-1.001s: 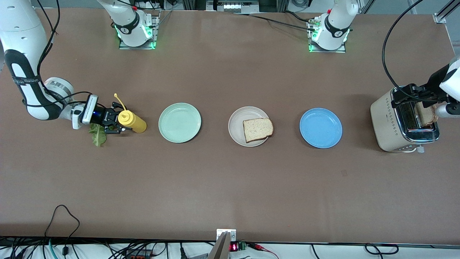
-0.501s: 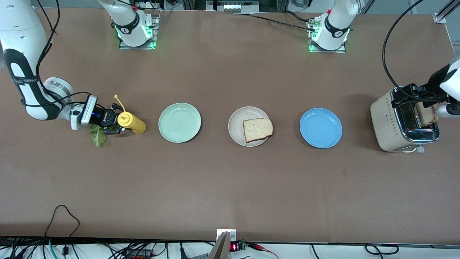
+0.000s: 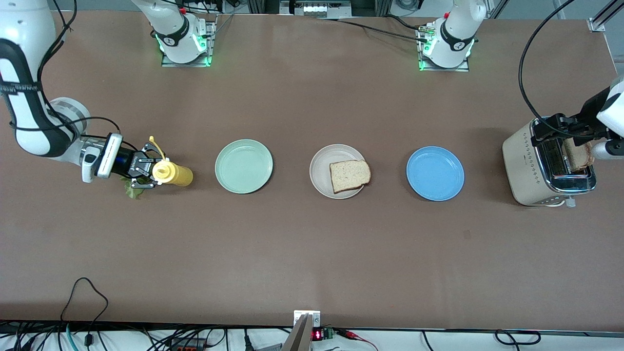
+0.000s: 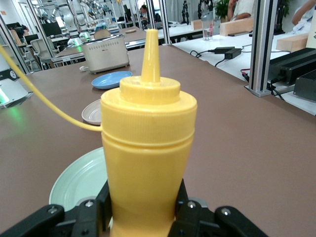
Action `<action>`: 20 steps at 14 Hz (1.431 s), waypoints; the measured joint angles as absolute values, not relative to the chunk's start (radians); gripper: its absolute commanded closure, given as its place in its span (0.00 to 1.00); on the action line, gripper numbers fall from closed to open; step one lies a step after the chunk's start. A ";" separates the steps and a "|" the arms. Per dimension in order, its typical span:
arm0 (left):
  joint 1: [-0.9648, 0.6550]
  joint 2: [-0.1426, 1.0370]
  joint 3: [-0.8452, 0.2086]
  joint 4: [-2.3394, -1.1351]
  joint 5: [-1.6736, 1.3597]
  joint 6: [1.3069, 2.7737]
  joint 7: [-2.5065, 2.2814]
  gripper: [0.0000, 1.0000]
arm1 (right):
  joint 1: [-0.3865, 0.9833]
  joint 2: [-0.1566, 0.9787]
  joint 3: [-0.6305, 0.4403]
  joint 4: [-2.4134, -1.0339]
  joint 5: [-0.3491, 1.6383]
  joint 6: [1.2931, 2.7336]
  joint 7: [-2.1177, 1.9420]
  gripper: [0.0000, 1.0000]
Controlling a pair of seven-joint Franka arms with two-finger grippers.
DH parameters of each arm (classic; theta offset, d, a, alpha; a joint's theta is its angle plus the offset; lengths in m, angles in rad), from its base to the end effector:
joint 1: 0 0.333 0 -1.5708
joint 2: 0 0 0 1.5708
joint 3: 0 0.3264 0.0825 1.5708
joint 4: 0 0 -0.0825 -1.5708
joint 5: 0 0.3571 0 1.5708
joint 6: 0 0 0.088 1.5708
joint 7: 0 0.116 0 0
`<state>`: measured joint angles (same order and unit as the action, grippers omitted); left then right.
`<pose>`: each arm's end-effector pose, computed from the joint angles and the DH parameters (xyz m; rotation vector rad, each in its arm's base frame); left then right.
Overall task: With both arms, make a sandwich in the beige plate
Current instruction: 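Lift the yellow bottle and carry it over the beige plate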
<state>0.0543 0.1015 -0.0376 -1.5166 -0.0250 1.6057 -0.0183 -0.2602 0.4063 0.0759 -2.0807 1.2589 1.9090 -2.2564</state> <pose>0.5622 0.0077 0.5979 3.1123 0.0563 -0.0192 0.5472 -0.0254 0.2587 -1.7477 -1.2323 -0.9649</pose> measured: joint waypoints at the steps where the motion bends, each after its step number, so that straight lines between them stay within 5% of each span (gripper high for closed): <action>1: 0.055 0.101 -0.037 -1.517 -0.025 1.606 -0.018 0.00 | -0.240 0.378 0.082 -2.082 1.252 1.933 -2.197 1.00; 12: 0.059 0.101 -0.036 -1.517 -0.025 1.606 -0.018 0.00 | -0.007 0.237 0.321 -2.106 1.165 2.463 -1.727 1.00; 20: 0.062 0.102 -0.034 -1.517 -0.025 1.606 -0.018 0.00 | 0.119 0.197 0.395 -2.080 0.486 2.562 -0.891 1.00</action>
<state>0.0619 0.1017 -0.0341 -1.5166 -0.0250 1.6057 -0.0183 0.1188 0.1971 0.3947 -2.0796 0.4864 2.5616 -0.8910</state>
